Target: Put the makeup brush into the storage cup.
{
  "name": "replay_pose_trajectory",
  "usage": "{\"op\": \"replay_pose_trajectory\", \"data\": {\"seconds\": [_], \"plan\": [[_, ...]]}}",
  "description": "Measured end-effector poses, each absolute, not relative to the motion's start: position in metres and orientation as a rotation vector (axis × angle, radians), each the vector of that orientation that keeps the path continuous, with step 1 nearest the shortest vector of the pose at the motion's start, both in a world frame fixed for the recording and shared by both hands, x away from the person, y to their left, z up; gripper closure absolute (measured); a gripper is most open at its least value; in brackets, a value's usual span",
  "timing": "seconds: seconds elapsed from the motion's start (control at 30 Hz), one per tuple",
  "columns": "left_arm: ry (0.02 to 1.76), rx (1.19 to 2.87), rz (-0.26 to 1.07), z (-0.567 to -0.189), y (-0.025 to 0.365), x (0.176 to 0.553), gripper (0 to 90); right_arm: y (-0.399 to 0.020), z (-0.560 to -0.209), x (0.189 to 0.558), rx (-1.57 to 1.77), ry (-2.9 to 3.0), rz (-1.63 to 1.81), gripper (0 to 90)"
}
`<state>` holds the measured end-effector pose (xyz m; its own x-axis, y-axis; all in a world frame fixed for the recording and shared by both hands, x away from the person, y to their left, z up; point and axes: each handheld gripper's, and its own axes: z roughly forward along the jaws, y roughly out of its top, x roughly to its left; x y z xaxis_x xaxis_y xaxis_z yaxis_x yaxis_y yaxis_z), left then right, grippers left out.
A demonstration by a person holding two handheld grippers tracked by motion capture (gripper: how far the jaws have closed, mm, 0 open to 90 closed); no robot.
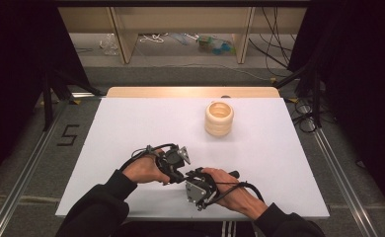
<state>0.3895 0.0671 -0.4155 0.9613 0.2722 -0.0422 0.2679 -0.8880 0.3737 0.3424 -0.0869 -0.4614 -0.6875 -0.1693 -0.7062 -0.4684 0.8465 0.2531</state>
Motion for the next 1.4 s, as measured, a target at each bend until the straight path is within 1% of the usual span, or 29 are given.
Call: {"op": "replay_pose_trajectory", "data": {"seconds": [0.13,0.3,0.47,0.53,0.6,0.63,0.7,0.77,0.8,0.83,0.87,1.0,1.17,1.23,1.27,1.37,1.4], "plan": [[0.391,2.726,0.015,-0.415,0.067,0.39,83.6,-0.087,-0.461,0.34,-0.447,2.332,0.533,83.1],[0.393,2.716,0.01,-0.414,0.068,0.39,83.6,-0.087,-0.46,0.339,-0.459,2.324,0.519,84.0],[0.446,2.676,0.01,-0.413,0.07,0.391,81.7,-0.087,-0.458,0.343,-0.5,2.305,0.533,84.1],[0.46,2.659,0.012,-0.412,0.074,0.392,78.8,-0.09,-0.458,0.342,-0.431,2.332,0.515,84.1],[0.499,2.614,0.011,-0.41,0.076,0.393,73.0,-0.091,-0.454,0.348,-0.502,2.29,0.532,84.1],[0.506,2.601,0.004,-0.408,0.079,0.393,72.6,-0.092,-0.454,0.35,-0.523,2.294,0.532,84.1],[0.487,2.586,0.023,-0.405,0.083,0.395,68.4,-0.096,-0.453,0.352,-0.477,2.3,0.545,84.1],[0.532,2.543,0.025,-0.403,0.085,0.394,64.4,-0.101,-0.452,0.356,-0.464,2.311,0.558,84.1],[0.496,2.565,0.048,-0.401,0.088,0.397,62.3,-0.102,-0.452,0.357,-0.454,2.314,0.56,84.1],[0.557,2.506,0.056,-0.401,0.088,0.395,59.6,-0.104,-0.451,0.358,-0.447,2.306,0.558,84.1],[0.548,2.521,0.064,-0.399,0.091,0.396,56.7,-0.106,-0.45,0.358,-0.426,2.31,0.561,84.1],[0.596,2.479,0.088,-0.396,0.098,0.397,46.5,-0.11,-0.447,0.359,-0.38,2.3,0.579,84.1],[0.608,2.456,0.144,-0.392,0.108,0.399,37.1,-0.114,-0.445,0.363,-0.376,2.31,0.584,84.1],[0.58,2.434,0.157,-0.393,0.111,0.399,32.0,-0.117,-0.444,0.364,-0.346,2.326,0.587,84.1],[0.606,2.413,0.157,-0.393,0.112,0.398,30.9,-0.119,-0.443,0.364,-0.324,2.318,0.585,84.1],[0.6,2.376,0.207,-0.394,0.119,0.397,27.3,-0.125,-0.443,0.363,-0.246,2.331,0.591,84.1],[0.634,2.326,0.226,-0.394,0.119,0.395,25.8,-0.126,-0.442,0.364,-0.221,2.323,0.594,84.1]]}}
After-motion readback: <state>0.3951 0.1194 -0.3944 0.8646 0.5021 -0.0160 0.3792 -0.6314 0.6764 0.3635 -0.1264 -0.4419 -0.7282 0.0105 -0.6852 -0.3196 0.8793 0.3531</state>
